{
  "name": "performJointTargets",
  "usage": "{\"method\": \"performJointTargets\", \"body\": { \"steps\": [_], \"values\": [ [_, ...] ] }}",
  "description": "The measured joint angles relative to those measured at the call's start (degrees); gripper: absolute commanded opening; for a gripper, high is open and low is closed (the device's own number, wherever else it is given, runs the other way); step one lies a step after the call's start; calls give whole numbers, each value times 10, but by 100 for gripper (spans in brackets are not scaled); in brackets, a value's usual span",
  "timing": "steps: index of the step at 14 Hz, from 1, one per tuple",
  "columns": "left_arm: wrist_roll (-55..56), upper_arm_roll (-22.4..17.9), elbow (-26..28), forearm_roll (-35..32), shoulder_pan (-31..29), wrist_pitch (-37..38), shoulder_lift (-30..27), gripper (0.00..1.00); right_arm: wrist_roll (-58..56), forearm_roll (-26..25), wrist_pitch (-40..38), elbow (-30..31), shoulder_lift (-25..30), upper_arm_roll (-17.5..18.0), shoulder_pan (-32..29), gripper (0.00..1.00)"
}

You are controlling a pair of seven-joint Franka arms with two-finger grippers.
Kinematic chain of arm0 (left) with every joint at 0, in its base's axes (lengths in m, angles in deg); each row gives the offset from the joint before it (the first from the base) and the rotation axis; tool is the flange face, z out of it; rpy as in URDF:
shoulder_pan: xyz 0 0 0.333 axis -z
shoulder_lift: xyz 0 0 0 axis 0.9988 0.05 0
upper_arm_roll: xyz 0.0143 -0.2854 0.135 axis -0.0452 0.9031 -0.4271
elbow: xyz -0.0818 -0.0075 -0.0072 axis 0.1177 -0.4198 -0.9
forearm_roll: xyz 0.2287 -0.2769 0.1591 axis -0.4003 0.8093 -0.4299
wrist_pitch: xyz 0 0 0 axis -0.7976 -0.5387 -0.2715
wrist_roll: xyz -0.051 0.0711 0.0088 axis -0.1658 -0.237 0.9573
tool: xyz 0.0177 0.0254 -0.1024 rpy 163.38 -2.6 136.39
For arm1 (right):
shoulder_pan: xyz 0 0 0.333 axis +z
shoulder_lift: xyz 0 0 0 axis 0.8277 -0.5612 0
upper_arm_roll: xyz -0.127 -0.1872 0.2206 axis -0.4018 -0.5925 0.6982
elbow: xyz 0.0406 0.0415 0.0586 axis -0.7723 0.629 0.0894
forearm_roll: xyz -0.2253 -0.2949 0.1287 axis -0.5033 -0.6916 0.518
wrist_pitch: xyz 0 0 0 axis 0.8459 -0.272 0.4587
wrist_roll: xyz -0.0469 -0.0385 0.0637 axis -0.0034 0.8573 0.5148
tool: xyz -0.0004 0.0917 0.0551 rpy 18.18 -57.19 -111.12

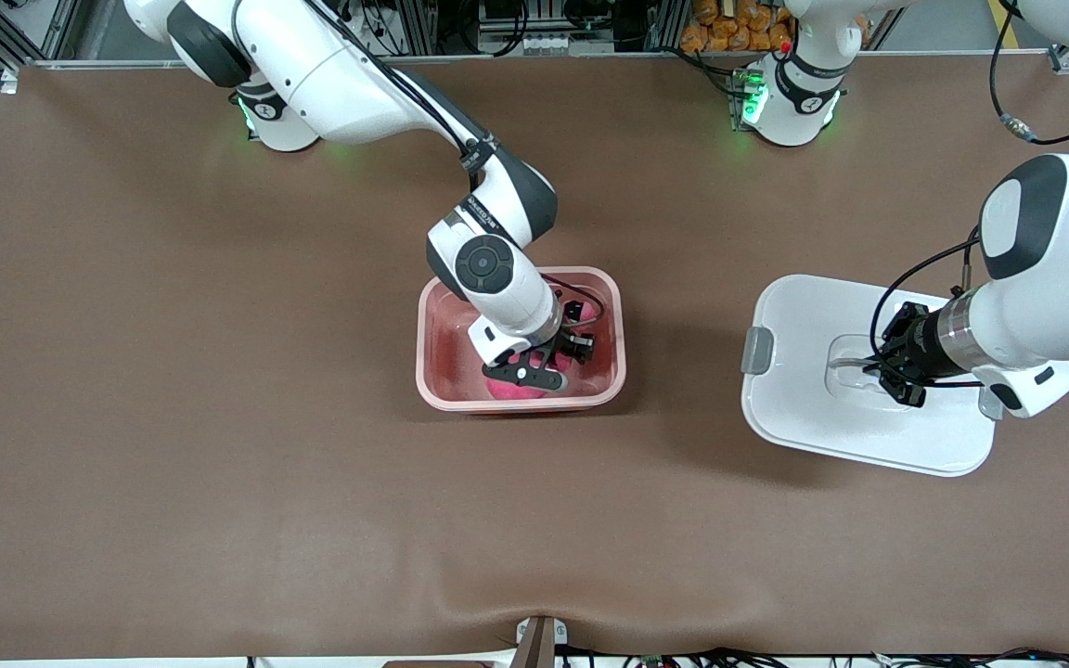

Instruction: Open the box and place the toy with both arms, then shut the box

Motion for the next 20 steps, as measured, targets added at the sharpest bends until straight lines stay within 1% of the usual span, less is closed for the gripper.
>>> {"method": "performJointTargets", "body": {
  "steps": [9, 11, 14, 17, 20],
  "values": [
    [0, 1, 2, 0, 0, 0, -1, 0, 9, 1, -10, -13, 0, -1, -2, 100],
    [0, 6, 2, 0, 0, 0, -1, 0, 19, 10, -11, -19, 0, -1, -3, 100],
    [1, 11, 3, 0, 1, 0, -1, 0, 25, 40, -12, -29, 0, -1, -7, 100],
    [1, 11, 3, 0, 1, 0, -1, 0, 47, 44, -13, -38, 0, 0, -12, 100],
    [1, 11, 3, 0, 1, 0, -1, 0, 96, 46, -12, -52, 0, 3, -11, 100]
  ]
}}
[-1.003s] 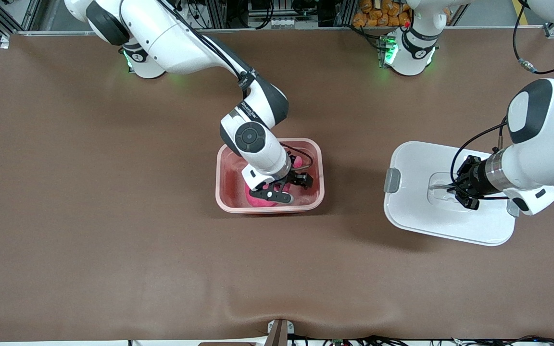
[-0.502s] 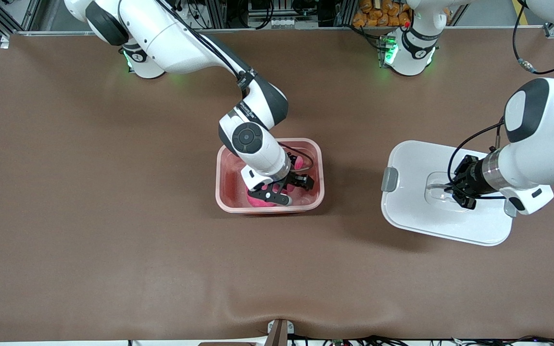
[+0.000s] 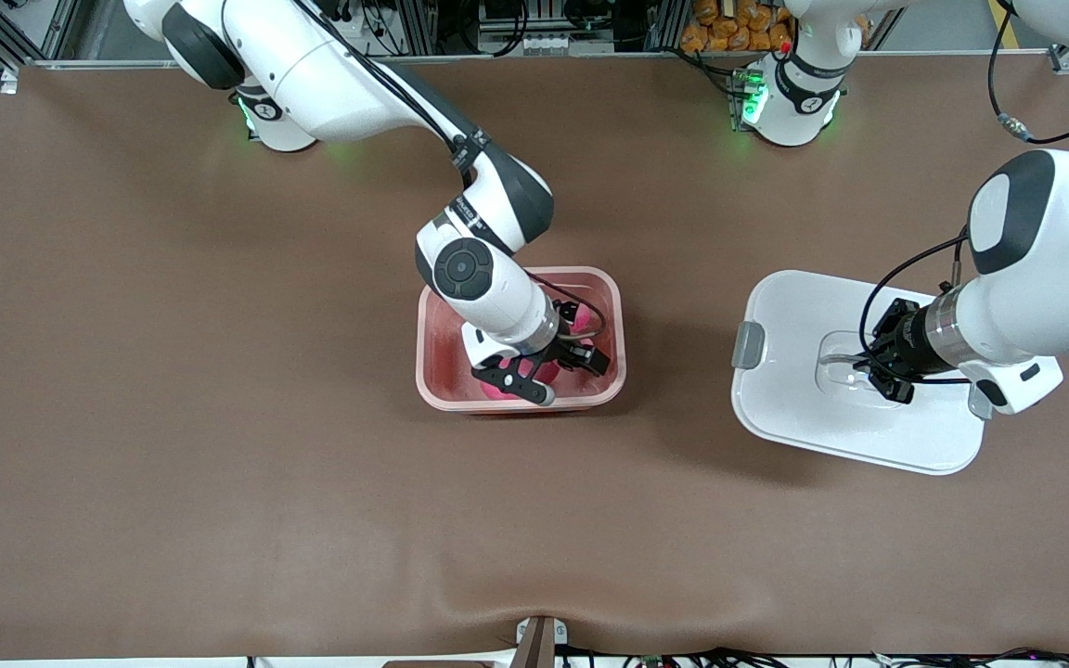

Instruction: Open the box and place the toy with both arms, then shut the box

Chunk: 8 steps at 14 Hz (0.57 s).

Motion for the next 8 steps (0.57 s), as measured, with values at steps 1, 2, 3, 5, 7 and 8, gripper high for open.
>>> {"method": "performJointTargets", "body": {
  "steps": [1, 2, 3, 5, 7, 8],
  "values": [
    [1, 0, 0, 0, 0, 0, 0, 0, 10, 0, 0, -5, 0, 1, 0, 100],
    [6, 2, 0, 0, 0, 0, 0, 0, 15, 0, 0, -7, 0, 2, 0, 100],
    [10, 4, 0, 0, 0, 0, 0, 0, 19, 0, 0, -8, 0, 2, 1, 100],
    [16, 8, 0, 0, 0, 0, 0, 0, 28, 0, 3, -8, -1, 3, 2, 100],
    [31, 16, 0, 0, 0, 0, 0, 0, 35, 0, 4, -9, -1, 4, 2, 100],
    [43, 22, 0, 0, 1, 0, 0, 0, 36, 0, 3, -12, -1, 4, 2, 100]
  ]
}}
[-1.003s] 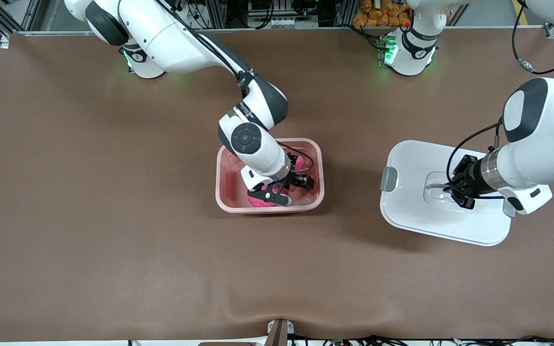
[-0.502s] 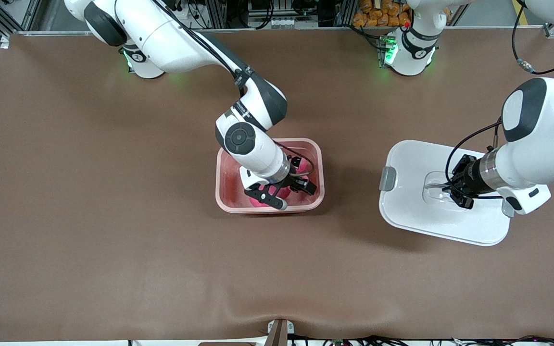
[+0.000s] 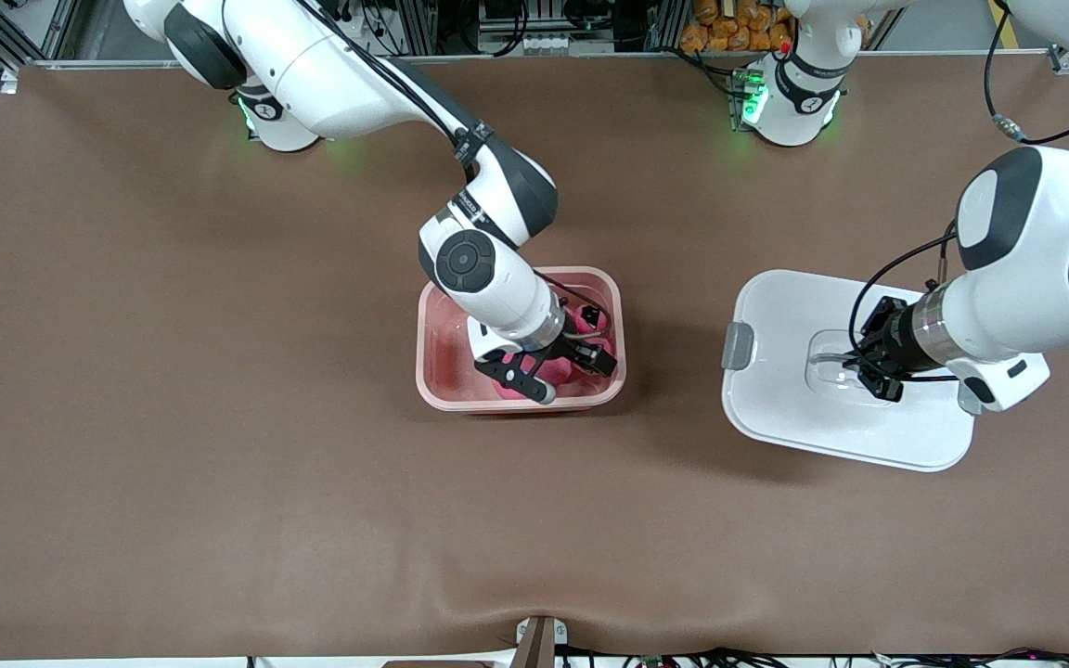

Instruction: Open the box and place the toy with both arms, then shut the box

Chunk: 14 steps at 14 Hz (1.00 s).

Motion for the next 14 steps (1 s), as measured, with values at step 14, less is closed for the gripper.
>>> {"method": "performJointTargets", "body": {
  "steps": [14],
  "values": [
    [90, 24, 0, 0, 54, -2, 0, 0, -12, 0, -173, -52, 55, -3, -78, 100]
  ]
}}
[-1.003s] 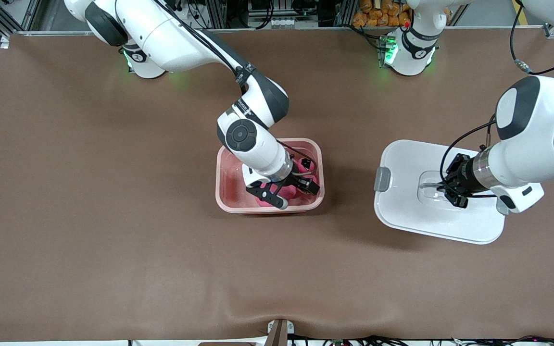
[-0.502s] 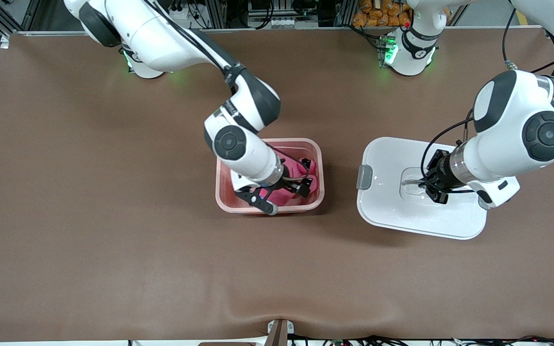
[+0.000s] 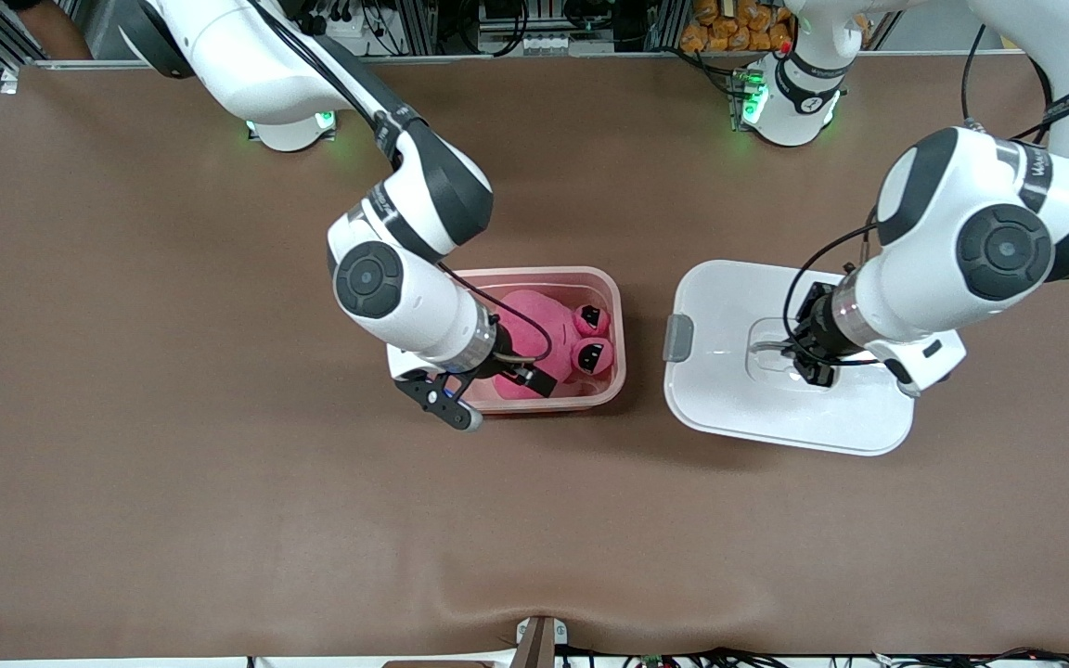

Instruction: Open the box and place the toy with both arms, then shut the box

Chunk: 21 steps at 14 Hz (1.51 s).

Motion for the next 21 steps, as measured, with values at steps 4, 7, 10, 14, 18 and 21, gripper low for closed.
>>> {"method": "performJointTargets", "body": {
  "steps": [4, 7, 10, 14, 18, 21],
  "values": [
    [25, 0, 0, 0, 23, -10, 0, 0, -1, 0, -43, -1, 36, 0, -32, 100],
    [55, 0, 0, 0, 45, -15, 2, 0, -51, 0, -87, -1, 60, 0, -61, 100],
    [73, 0, -1, 0, 65, -20, 5, 0, -81, 0, -118, -1, 69, 0, -86, 100],
    [126, 0, -11, 0, 99, -41, 18, 0, -87, 0, -148, -1, 89, 0, -121, 100],
    [193, 0, -29, -3, 145, -54, 50, 0, -126, -8, -167, -2, 109, 0, -149, 100],
    [229, -1, -38, -5, 172, -82, 61, 0, -198, -9, -215, -2, 122, 0, -179, 100]
  ]
}}
